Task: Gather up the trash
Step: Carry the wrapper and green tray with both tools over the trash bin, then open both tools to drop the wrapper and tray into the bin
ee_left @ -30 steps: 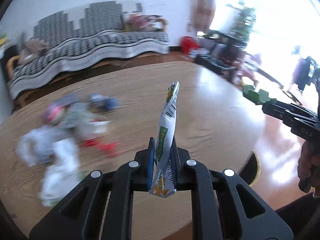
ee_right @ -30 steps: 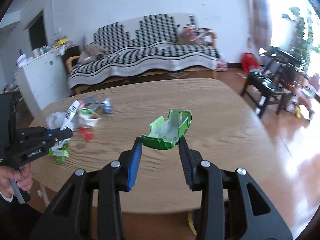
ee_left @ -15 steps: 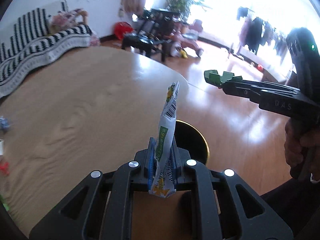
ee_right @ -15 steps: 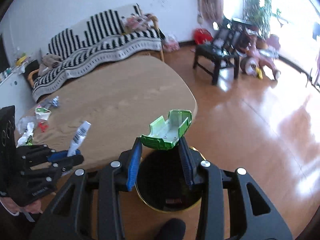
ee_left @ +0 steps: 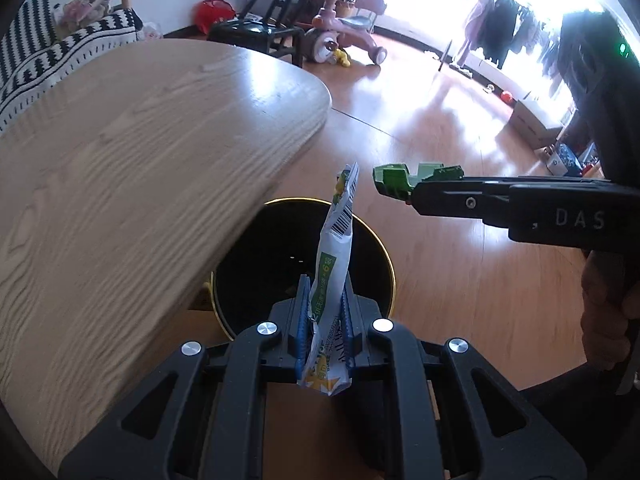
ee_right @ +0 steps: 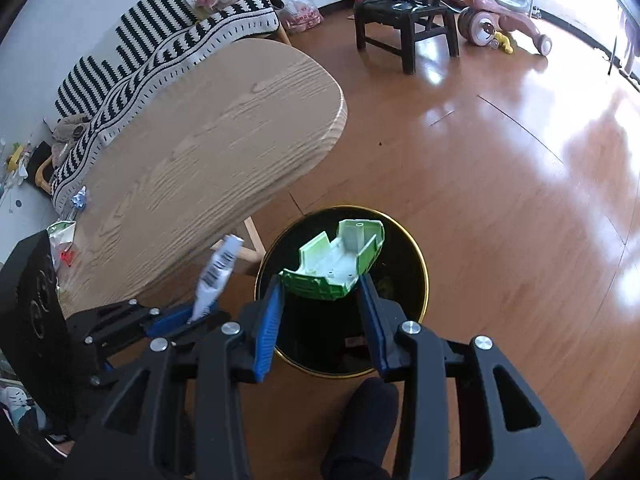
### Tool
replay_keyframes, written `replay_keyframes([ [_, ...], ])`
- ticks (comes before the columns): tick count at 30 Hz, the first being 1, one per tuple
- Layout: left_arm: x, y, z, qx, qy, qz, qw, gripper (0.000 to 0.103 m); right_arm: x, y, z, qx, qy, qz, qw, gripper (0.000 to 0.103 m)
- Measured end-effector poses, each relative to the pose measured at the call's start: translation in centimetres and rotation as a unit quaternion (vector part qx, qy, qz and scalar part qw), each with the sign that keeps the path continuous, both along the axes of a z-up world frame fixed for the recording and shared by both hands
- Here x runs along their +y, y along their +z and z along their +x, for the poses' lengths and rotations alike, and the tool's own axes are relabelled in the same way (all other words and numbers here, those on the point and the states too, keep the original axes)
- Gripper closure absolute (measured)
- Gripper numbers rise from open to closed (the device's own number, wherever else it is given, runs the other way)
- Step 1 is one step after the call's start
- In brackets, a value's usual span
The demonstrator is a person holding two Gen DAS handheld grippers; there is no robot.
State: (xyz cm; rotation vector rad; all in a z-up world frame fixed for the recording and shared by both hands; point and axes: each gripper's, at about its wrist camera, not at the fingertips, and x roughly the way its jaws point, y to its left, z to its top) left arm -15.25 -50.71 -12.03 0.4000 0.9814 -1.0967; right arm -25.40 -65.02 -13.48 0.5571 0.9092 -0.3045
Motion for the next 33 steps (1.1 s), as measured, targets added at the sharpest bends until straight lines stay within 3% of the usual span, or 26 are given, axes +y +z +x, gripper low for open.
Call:
replay_keyframes([
  [12,-1.5,-0.8,0.8,0.004,-0.002,-0.002,1.0,0.087,-0.5,0.2,1.2,-0.001,0.003,0.008,1.0,0.063],
  [13,-1.5,-0.8,1.0,0.007,0.0,-0.004,1.0,0.082,-0.7,0.2,1.3,0.001,0.001,0.008,1.0,0.061],
  [14,-1.3,-0.7,0.8,0.009,0.002,-0.005,0.9999,0.077,-0.7,0.3,1.3,0.001,-0.001,0.008,1.0,0.049],
  [15,-1.1,-0.7,0.7,0.013,0.004,-0.009,0.9999,0.063,-0.7,0.4,1.4,-0.002,-0.002,0.007,1.0,0.038],
  [16,-0.9,-0.5,0.7,0.014,0.007,-0.015,0.9998,0.045,-0.7,0.6,1.4,-0.004,-0.003,0.004,1.0,0.035],
  [25,1.2,2.3,0.2,0.02,-0.001,-0.042,0.9989,0.03,0.6,3.5,1.5,-0.034,-0.004,-0.021,0.999,0.031],
  [30,5.6,5.6,1.3,0.003,0.03,-0.058,0.9979,0.016,3.7,6.8,2.6,-0.072,0.015,-0.056,0.996,0.022],
  [33,10.0,8.0,2.7,-0.024,0.065,-0.064,0.9956,0.013,6.9,8.7,5.1,-0.09,0.045,-0.068,0.993,0.022],
])
